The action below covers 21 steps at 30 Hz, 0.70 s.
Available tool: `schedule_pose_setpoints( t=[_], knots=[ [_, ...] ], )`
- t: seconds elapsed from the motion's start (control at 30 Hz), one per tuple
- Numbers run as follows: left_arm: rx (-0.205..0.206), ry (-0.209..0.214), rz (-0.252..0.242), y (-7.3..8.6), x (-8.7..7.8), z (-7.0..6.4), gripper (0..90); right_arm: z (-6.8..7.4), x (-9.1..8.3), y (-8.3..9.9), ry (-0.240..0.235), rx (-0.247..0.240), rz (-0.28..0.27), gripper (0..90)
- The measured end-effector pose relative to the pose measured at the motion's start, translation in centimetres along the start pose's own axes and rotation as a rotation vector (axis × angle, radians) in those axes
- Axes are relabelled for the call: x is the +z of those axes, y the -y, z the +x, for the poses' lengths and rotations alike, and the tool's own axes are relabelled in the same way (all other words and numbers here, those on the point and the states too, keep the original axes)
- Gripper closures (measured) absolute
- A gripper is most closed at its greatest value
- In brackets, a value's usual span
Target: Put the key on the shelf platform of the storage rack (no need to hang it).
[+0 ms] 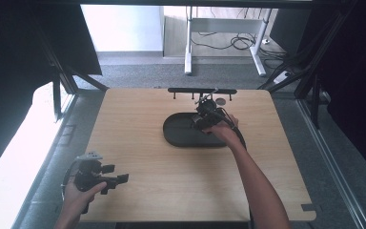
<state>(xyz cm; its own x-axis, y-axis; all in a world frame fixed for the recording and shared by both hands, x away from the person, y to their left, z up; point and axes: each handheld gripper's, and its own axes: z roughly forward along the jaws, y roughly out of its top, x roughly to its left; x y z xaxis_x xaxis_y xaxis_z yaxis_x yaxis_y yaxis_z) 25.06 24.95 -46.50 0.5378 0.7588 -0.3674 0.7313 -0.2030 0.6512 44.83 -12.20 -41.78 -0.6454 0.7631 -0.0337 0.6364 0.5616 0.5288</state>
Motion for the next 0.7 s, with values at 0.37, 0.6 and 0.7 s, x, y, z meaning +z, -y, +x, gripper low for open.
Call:
schedule_pose_setpoints(
  t=[0.37, 0.6, 0.7],
  knots=[
    [-0.002, 0.000, 0.004, 0.0, 0.2, 0.0, 19.6, -1.1, 2.0, 0.4, 0.030, 0.026, 0.008, 49.4],
    [0.001, 0.000, 0.007, 0.0, 0.2, 0.0, 19.6, -1.5, 3.6, 0.9, 0.054, 0.041, 0.032, 49.4],
    [0.001, -0.001, 0.007, 0.0, 0.2, 0.0, 19.6, -1.7, 4.5, 1.4, 0.056, 0.048, 0.038, 49.4]
  ],
)
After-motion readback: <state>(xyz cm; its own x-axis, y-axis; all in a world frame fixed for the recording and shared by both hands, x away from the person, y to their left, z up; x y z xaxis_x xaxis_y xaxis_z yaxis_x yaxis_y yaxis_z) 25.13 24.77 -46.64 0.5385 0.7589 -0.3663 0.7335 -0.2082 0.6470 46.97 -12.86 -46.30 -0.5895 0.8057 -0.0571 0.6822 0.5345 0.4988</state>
